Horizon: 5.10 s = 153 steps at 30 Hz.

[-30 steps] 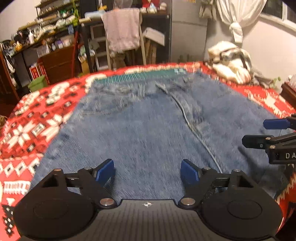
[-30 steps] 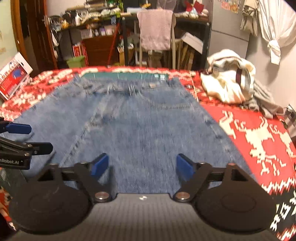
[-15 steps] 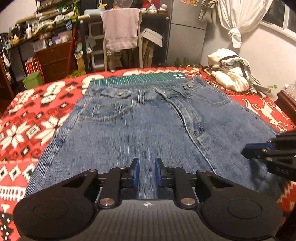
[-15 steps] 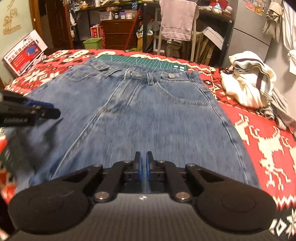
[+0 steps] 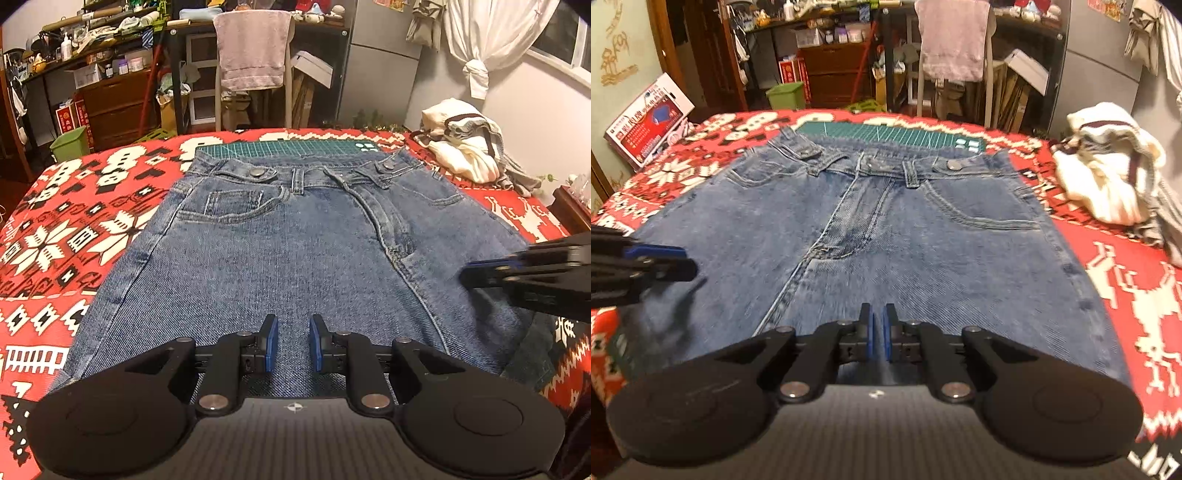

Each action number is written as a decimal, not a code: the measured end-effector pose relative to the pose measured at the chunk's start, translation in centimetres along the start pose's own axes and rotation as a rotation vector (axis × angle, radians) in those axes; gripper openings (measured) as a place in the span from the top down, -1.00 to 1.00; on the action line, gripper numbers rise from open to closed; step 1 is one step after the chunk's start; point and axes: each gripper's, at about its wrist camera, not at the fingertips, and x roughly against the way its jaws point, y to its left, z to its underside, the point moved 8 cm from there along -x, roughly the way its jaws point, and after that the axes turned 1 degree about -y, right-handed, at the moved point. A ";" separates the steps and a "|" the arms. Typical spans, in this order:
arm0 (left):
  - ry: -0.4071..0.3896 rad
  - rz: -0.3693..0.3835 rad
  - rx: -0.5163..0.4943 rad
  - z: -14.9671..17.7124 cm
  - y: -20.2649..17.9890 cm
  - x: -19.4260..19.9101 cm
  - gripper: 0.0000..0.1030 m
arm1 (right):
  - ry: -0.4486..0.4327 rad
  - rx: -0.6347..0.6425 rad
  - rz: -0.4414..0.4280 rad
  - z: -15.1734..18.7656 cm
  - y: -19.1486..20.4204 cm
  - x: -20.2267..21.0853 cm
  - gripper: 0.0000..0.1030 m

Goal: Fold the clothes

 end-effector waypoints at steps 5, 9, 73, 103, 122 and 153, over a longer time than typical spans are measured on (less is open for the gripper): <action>0.003 0.023 -0.002 0.3 -0.4 0.3 0.65 | 0.015 0.005 -0.011 1.4 0.1 1.2 0.83; 0.023 0.093 -0.016 0.8 -1.6 0.0 0.65 | 0.031 0.045 -0.006 3.3 0.7 2.9 0.75; -0.012 -0.049 0.197 3.3 8.6 6.7 0.33 | 0.116 0.053 -0.206 5.5 2.0 7.3 0.66; -0.050 0.324 0.952 7.6 18.8 5.3 0.15 | 0.136 0.093 -0.169 5.5 3.2 7.7 0.65; -0.136 0.297 1.084 7.2 19.7 4.8 0.21 | 0.134 0.069 -0.175 5.5 2.7 7.3 0.59; -0.193 -0.282 0.594 1.0 25.9 8.6 0.82 | 0.069 0.054 -0.162 3.3 2.4 8.5 0.49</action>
